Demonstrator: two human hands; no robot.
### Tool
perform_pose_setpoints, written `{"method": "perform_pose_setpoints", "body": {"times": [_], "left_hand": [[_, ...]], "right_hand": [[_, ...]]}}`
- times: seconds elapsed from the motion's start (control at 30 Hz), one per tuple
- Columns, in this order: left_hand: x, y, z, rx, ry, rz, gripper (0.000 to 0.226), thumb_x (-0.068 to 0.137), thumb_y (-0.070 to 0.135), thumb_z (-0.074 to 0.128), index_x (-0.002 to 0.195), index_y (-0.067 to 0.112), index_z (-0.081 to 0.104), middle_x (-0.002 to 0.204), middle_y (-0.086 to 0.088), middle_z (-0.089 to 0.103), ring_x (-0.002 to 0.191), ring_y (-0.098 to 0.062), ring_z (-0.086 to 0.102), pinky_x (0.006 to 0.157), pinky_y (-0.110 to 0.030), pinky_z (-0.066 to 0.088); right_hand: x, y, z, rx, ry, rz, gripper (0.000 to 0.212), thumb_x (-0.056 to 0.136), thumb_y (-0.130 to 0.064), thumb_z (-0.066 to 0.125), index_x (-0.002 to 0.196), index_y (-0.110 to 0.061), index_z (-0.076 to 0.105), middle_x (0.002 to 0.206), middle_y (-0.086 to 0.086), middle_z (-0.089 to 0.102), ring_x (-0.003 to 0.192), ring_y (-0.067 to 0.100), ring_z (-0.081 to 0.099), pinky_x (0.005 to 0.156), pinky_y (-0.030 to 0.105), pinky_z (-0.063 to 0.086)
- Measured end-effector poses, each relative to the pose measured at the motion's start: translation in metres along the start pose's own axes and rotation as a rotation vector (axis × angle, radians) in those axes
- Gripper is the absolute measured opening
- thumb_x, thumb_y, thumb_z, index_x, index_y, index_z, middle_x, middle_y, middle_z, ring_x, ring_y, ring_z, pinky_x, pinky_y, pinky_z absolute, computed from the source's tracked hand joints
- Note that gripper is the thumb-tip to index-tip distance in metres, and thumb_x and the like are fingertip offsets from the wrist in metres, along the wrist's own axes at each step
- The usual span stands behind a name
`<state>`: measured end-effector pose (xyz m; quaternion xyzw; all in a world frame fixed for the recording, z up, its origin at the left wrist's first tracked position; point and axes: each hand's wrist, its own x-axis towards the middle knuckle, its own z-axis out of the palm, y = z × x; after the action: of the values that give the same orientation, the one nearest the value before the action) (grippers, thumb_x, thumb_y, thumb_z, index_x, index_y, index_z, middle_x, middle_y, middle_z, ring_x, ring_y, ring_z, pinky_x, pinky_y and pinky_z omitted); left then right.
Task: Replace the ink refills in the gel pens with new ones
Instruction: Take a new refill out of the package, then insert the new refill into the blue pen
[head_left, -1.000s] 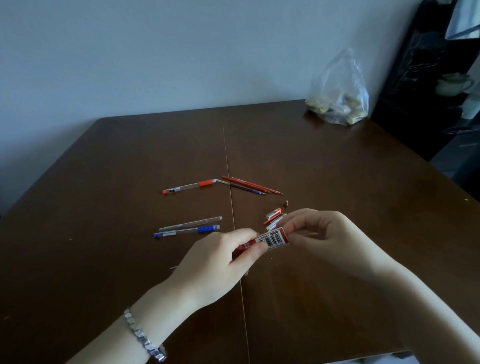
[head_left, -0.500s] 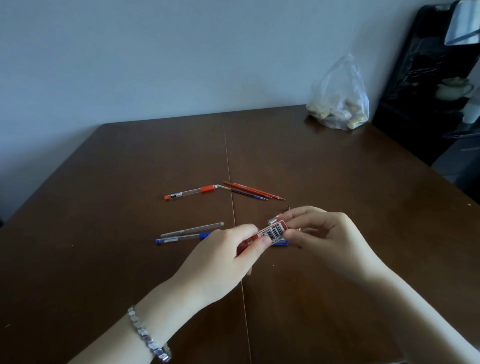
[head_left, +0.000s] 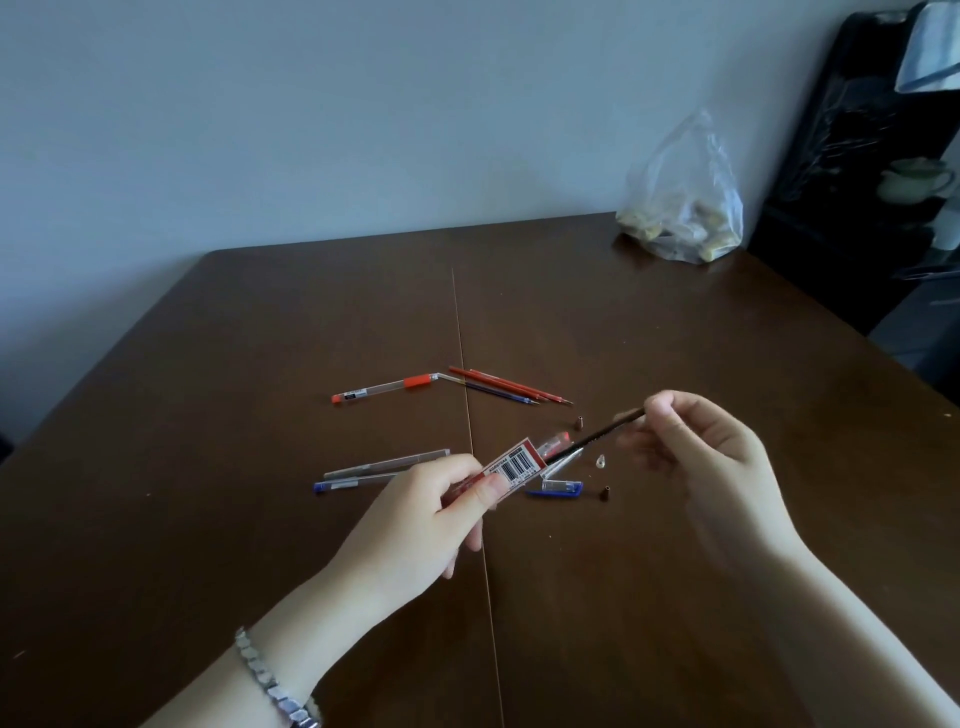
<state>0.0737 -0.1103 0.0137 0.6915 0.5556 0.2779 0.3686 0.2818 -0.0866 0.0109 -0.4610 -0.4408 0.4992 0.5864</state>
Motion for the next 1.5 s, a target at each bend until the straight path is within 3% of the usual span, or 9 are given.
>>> {"method": "perform_pose_setpoints", "body": {"times": [0.2,0.47,0.6,0.73,0.87,1.03,1.27,1.43,1.5], "left_hand": [[0.004,0.006,0.007,-0.107,-0.068,-0.027,0.020,0.080,0.046,0.045,0.073,0.030,0.055,0.044,0.011,0.055,0.032,-0.007,0.043,0.035,-0.015,0.036],[0.003,-0.005,0.010,0.032,-0.079,-0.119,0.015,0.086,0.044,0.045,0.076,0.034,0.050,0.058,0.007,0.056,0.036,-0.007,0.048,0.040,-0.017,0.041],[0.005,-0.003,0.017,0.029,-0.193,-0.219,0.013,0.091,0.039,0.044,0.091,0.031,0.055,0.063,0.006,0.053,0.036,0.002,0.046,0.038,-0.013,0.036],[0.013,0.012,0.035,-0.011,-0.249,-0.112,0.007,0.089,0.032,0.049,0.095,0.031,0.054,0.076,0.011,0.054,0.057,-0.003,0.052,0.047,-0.013,0.042],[0.015,0.016,0.045,0.077,-0.202,0.007,0.023,0.087,0.030,0.055,0.109,0.026,0.052,0.093,0.010,0.057,0.079,-0.006,0.058,0.064,-0.014,0.049],[0.014,-0.022,0.014,0.710,0.265,0.267,0.015,0.078,0.013,0.066,0.093,0.014,0.064,0.088,0.000,0.064,0.080,-0.019,0.059,0.064,-0.030,0.051],[0.014,-0.068,-0.014,0.956,0.275,0.060,0.029,0.065,0.012,0.079,0.091,0.008,0.068,0.081,-0.010,0.066,0.075,-0.029,0.058,0.057,-0.037,0.053],[0.021,-0.063,-0.009,0.921,0.283,-0.031,0.029,0.089,0.027,0.052,0.114,0.014,0.052,0.116,-0.008,0.052,0.106,-0.023,0.045,0.089,-0.032,0.044],[0.022,-0.065,-0.008,0.958,0.262,0.000,0.025,0.091,0.027,0.048,0.112,0.015,0.052,0.117,-0.008,0.050,0.105,-0.021,0.044,0.088,-0.030,0.043]], "right_hand": [[-0.012,0.008,0.009,0.065,-0.147,0.081,0.017,0.064,-0.025,0.064,0.076,-0.014,0.070,0.066,0.004,0.071,0.062,0.011,0.064,0.058,0.019,0.052],[0.004,-0.008,-0.015,0.254,0.107,-0.025,0.017,0.083,-0.020,0.055,0.070,-0.016,0.065,0.065,0.000,0.071,0.062,0.008,0.064,0.063,0.016,0.055],[0.008,-0.009,-0.028,-0.175,0.013,-0.085,0.025,0.093,-0.011,0.044,0.077,-0.022,0.060,0.054,-0.005,0.045,0.046,0.006,0.045,0.049,0.016,0.046],[0.003,-0.001,-0.021,-0.750,-0.317,-0.038,0.011,0.074,-0.032,0.069,0.084,-0.036,0.065,0.072,-0.010,0.070,0.065,-0.001,0.064,0.058,0.015,0.051],[0.006,-0.005,-0.023,-0.838,-0.473,0.091,0.005,0.077,-0.025,0.069,0.077,-0.030,0.070,0.077,-0.007,0.073,0.073,0.004,0.068,0.060,0.019,0.055],[0.009,0.005,-0.049,-1.078,-0.434,0.198,0.006,0.075,-0.032,0.069,0.076,-0.034,0.065,0.082,-0.010,0.068,0.076,0.004,0.064,0.061,0.020,0.051],[0.001,-0.008,-0.055,-1.199,-0.223,0.040,0.025,0.087,-0.033,0.053,0.062,-0.032,0.057,0.072,-0.005,0.061,0.060,0.011,0.058,0.050,0.025,0.042],[-0.004,-0.009,-0.037,-1.153,-0.252,-0.117,0.029,0.092,-0.013,0.044,0.113,-0.021,0.062,0.083,-0.013,0.045,0.066,0.007,0.053,0.055,0.015,0.041],[-0.007,-0.007,-0.027,-1.116,-0.252,-0.237,0.031,0.089,-0.010,0.050,0.116,-0.019,0.061,0.084,-0.018,0.046,0.066,0.006,0.053,0.061,0.008,0.041]]}}
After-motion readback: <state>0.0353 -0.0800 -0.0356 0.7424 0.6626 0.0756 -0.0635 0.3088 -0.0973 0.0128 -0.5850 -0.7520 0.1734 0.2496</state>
